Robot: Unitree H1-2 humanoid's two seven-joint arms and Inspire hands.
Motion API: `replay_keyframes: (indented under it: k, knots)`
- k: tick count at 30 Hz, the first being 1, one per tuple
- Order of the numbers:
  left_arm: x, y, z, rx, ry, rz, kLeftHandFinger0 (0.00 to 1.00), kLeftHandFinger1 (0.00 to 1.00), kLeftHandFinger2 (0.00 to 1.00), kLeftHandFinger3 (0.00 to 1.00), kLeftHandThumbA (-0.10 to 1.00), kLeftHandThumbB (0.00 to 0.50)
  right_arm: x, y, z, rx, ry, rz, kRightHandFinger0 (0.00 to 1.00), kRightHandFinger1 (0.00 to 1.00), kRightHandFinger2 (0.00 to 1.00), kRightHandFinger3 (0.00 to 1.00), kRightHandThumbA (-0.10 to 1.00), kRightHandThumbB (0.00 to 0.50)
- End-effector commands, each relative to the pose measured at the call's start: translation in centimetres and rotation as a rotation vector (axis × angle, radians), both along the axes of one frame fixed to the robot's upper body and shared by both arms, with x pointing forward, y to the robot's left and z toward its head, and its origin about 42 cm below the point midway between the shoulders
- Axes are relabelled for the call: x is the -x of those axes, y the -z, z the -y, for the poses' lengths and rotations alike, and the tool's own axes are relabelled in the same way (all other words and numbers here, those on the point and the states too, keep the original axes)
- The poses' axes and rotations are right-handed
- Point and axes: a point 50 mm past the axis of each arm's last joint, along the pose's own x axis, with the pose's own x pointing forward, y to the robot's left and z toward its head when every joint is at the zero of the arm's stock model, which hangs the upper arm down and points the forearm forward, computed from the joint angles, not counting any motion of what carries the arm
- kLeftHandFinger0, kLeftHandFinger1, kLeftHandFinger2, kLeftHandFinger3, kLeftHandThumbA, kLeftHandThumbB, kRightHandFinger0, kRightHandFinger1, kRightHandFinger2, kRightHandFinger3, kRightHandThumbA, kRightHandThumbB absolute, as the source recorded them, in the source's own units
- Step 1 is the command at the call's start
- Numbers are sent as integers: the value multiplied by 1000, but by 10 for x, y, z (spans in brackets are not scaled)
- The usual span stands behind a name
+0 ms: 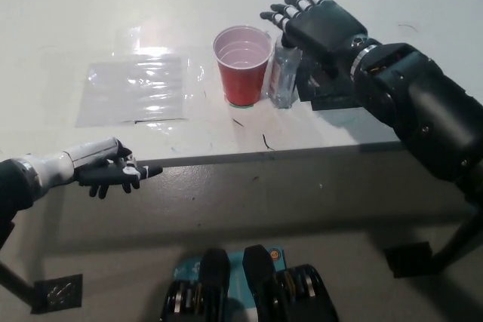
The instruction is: The robot uses its right hand to press the hand soap kept in the middle of the table to get liquid hand soap out
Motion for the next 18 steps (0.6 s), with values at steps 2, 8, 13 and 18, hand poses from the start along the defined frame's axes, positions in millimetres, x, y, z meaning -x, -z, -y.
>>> replay_keyframes:
  k: [2, 8, 13, 18]
  knots:
    - [-5, -26, -7, -12, -11, 29, 263, 247, 460, 618, 810, 329, 0, -14, -7, -42, -27, 42, 1000, 1000, 1000, 1000, 1000, 459]
    - [-4, -24, -7, -25, -2, 37, 292, 250, 443, 618, 813, 305, 0, -8, -6, -43, -9, 29, 1000, 1000, 1000, 1000, 1000, 457]
    - [-1, -22, -8, -29, -5, 50, 297, 257, 449, 643, 816, 307, -1, -2, 2, -54, 11, 10, 1000, 1000, 1000, 1000, 1000, 464]
    - [0, -21, -8, -20, -1, 60, 310, 251, 433, 623, 805, 300, -3, 10, 9, -71, 23, -12, 1000, 1000, 1000, 1000, 1000, 479]
